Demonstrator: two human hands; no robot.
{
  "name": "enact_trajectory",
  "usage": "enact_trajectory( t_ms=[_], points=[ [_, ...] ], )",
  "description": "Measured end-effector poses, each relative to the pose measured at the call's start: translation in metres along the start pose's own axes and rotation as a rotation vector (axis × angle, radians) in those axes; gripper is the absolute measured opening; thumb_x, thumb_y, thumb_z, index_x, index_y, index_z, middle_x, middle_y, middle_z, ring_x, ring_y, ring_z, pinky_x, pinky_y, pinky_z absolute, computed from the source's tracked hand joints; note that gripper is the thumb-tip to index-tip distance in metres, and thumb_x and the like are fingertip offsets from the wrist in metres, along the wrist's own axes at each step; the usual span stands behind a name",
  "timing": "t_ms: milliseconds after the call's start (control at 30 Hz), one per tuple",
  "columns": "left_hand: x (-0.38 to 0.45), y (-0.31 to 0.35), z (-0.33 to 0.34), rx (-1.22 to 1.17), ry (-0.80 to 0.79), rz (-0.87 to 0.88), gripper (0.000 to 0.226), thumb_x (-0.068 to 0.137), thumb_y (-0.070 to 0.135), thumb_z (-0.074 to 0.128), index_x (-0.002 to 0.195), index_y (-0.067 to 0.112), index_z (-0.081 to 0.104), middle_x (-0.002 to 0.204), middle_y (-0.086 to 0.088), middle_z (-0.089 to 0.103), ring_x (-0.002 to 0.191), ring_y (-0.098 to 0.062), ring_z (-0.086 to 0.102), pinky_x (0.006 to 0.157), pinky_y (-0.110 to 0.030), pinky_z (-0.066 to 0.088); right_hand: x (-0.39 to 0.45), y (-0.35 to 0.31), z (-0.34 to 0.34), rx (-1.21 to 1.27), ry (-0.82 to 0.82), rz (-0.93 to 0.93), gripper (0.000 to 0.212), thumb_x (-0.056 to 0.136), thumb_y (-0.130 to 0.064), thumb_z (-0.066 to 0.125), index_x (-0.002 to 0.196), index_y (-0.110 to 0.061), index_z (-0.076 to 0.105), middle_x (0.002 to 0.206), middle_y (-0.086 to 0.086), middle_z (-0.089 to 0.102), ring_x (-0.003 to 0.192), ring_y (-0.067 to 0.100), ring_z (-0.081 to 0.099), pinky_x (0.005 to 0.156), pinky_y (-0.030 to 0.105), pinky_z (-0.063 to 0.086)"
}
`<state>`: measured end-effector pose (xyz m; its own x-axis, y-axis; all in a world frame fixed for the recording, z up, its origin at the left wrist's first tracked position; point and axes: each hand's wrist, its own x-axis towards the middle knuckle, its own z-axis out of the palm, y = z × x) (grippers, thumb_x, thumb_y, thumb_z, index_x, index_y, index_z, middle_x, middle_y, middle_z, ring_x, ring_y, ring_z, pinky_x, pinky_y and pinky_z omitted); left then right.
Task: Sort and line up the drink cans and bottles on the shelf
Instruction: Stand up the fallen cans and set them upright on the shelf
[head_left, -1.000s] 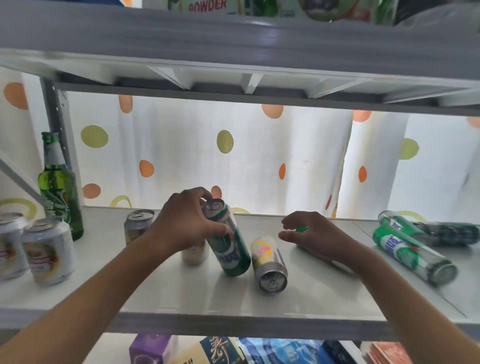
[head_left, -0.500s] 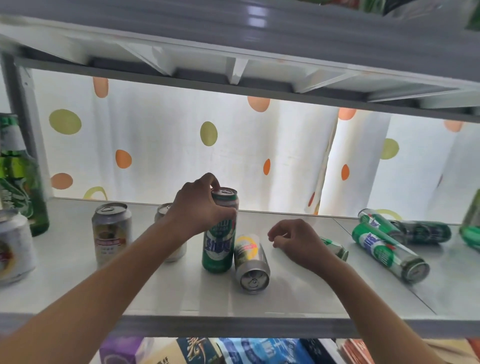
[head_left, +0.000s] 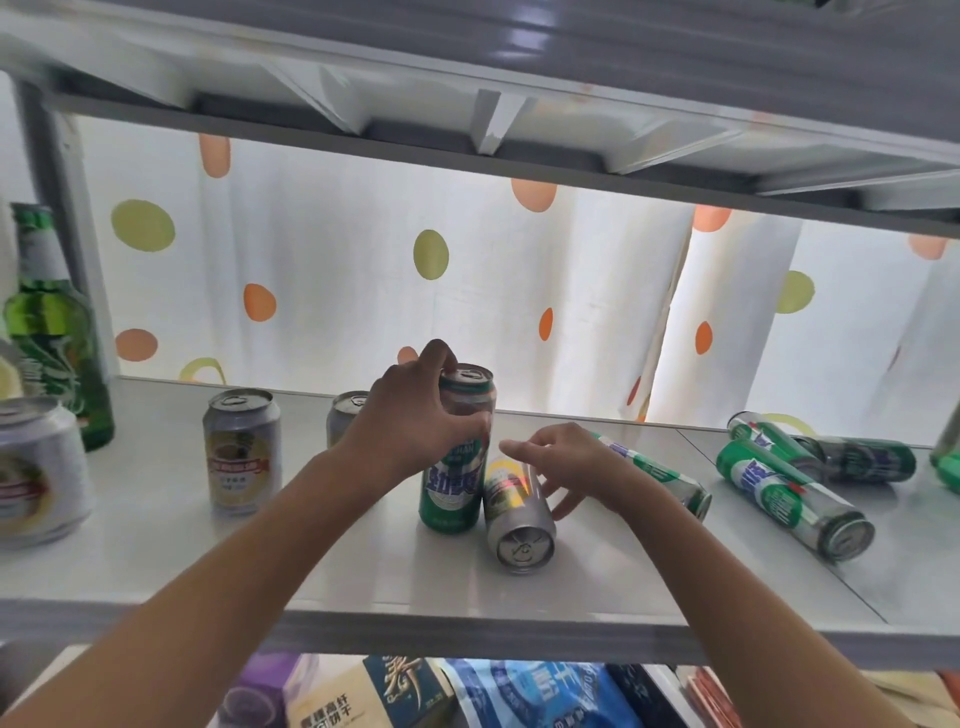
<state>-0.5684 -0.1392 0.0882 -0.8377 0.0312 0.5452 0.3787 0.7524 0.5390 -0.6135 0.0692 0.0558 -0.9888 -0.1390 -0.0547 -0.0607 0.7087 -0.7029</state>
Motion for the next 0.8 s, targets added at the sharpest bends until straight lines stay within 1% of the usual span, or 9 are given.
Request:
enact_trajectory(
  t_ms=[133, 200, 267, 333, 400, 467, 533, 667, 800],
  points=[
    [-0.007, -0.007, 0.002, -0.107, -0.020, 0.055, 0.045, 0.077, 0.048, 0.073, 0.109, 0.032, 0.047, 0.106, 0.011, 0.063, 0.092, -0.010, 0.062, 0.068, -0.018, 0.044, -0.021, -0.005, -0.010, -0.112, 0.032, 0.024, 0.060, 0.089, -0.062, 0.059, 0.110, -0.006, 0.061, 0.100, 0.012, 0.067, 0.085, 0.022, 0.070, 0.050, 0.032, 0.059],
    [-0.014, -0.011, 0.004, -0.129, -0.017, 0.097, 0.049, 0.082, 0.047, 0.068, 0.124, 0.037, 0.043, 0.115, 0.022, 0.054, 0.095, 0.000, 0.053, 0.072, -0.004, 0.033, -0.040, 0.004, -0.009, -0.106, 0.121, -0.020, 0.057, 0.088, -0.063, 0.057, 0.113, -0.011, 0.059, 0.095, 0.005, 0.068, 0.080, 0.017, 0.071, 0.048, 0.028, 0.056],
    [-0.023, -0.016, 0.008, -0.126, 0.025, 0.122, 0.056, 0.087, 0.043, 0.064, 0.136, 0.037, 0.037, 0.132, 0.024, 0.043, 0.108, 0.009, 0.040, 0.084, 0.001, 0.023, -0.060, 0.017, 0.000, 0.002, 0.202, -0.106, 0.048, 0.089, -0.059, 0.060, 0.115, -0.018, 0.059, 0.095, -0.004, 0.069, 0.076, 0.010, 0.071, 0.054, 0.030, 0.059],
    [-0.035, -0.017, 0.014, -0.142, 0.073, 0.156, 0.063, 0.090, 0.033, 0.062, 0.144, 0.034, 0.030, 0.153, 0.018, 0.030, 0.132, 0.006, 0.029, 0.105, -0.009, 0.020, -0.075, 0.029, 0.013, 0.018, 0.313, -0.171, 0.044, 0.085, -0.062, 0.061, 0.114, -0.029, 0.059, 0.104, -0.013, 0.067, 0.082, 0.001, 0.067, 0.066, 0.029, 0.058],
    [-0.049, -0.016, 0.020, -0.152, 0.156, 0.239, 0.069, 0.090, 0.021, 0.060, 0.148, 0.029, 0.025, 0.159, 0.011, 0.022, 0.144, -0.003, 0.021, 0.114, -0.018, 0.020, -0.085, 0.039, 0.027, 0.002, 0.408, -0.194, 0.050, 0.080, -0.067, 0.063, 0.119, -0.036, 0.056, 0.114, -0.019, 0.062, 0.091, -0.009, 0.060, 0.071, 0.017, 0.046],
    [-0.061, -0.017, 0.028, -0.123, 0.252, 0.390, 0.067, 0.087, 0.012, 0.056, 0.148, 0.019, 0.028, 0.160, 0.005, 0.023, 0.146, -0.011, 0.023, 0.115, -0.017, 0.023, -0.091, 0.042, 0.039, 0.024, 0.445, -0.204, 0.066, 0.073, -0.073, 0.066, 0.127, -0.037, 0.052, 0.120, -0.020, 0.056, 0.100, -0.010, 0.056, 0.073, 0.013, 0.041],
    [-0.069, -0.018, 0.037, -0.118, 0.285, 0.499, 0.061, 0.085, 0.012, 0.053, 0.143, 0.013, 0.034, 0.158, 0.000, 0.026, 0.146, -0.017, 0.025, 0.115, -0.021, 0.025, -0.094, 0.042, 0.052, 0.008, 0.482, -0.222, 0.082, 0.063, -0.079, 0.066, 0.132, -0.038, 0.047, 0.124, -0.021, 0.050, 0.105, -0.007, 0.053, 0.080, 0.019, 0.043],
    [-0.073, -0.024, 0.051, -0.126, 0.321, 0.486, 0.055, 0.085, 0.016, 0.049, 0.138, 0.011, 0.037, 0.156, -0.005, 0.029, 0.147, -0.021, 0.024, 0.117, -0.025, 0.023, -0.095, 0.033, 0.075, -0.032, 0.586, -0.235, 0.089, 0.056, -0.080, 0.066, 0.133, -0.040, 0.044, 0.132, -0.020, 0.046, 0.114, 0.003, 0.053, 0.090, 0.028, 0.046],
    [-0.073, -0.030, 0.056, -0.096, 0.359, 0.483, 0.056, 0.083, 0.010, 0.051, 0.138, 0.012, 0.039, 0.156, -0.004, 0.029, 0.147, -0.023, 0.022, 0.119, -0.031, 0.023, -0.089, 0.024, 0.092, -0.072, 0.641, -0.202, 0.091, 0.055, -0.082, 0.064, 0.130, -0.037, 0.041, 0.120, -0.018, 0.045, 0.101, 0.003, 0.051, 0.080, 0.023, 0.041]
  ],
)
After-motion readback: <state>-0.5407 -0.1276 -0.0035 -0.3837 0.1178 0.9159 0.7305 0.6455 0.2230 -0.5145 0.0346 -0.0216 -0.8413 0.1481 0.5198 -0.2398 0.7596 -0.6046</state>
